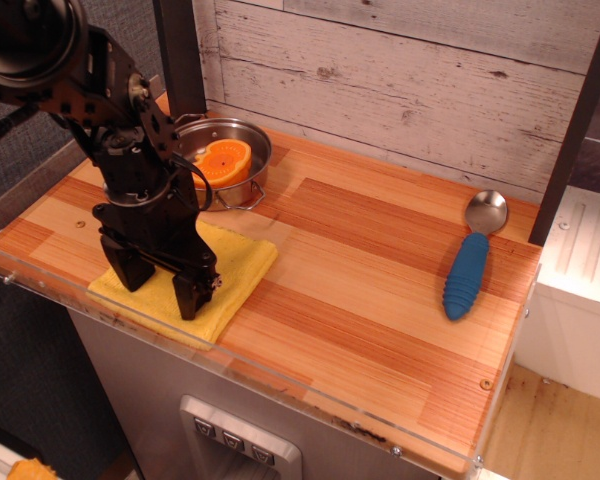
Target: Put the cloth under the spoon.
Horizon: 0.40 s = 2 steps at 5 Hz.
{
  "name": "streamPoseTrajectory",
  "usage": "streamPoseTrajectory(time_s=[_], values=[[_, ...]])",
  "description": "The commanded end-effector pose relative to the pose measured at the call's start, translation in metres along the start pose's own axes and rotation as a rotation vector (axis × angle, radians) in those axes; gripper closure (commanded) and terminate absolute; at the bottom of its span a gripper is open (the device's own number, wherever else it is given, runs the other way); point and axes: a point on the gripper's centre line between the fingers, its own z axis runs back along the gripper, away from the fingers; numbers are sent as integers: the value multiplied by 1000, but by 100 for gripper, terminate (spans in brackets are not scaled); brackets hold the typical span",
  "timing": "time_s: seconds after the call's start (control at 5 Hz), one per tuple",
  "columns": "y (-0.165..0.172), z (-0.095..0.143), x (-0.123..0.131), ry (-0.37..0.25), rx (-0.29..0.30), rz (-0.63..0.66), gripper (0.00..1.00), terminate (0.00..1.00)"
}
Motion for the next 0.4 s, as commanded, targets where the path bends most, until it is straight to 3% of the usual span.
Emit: streamPoseTrajectory(time_s=[0.0, 0.2], values=[[-78, -25, -14, 74, -42, -65, 0, 0], [-112, -34, -13, 73, -33, -116, 0, 0]])
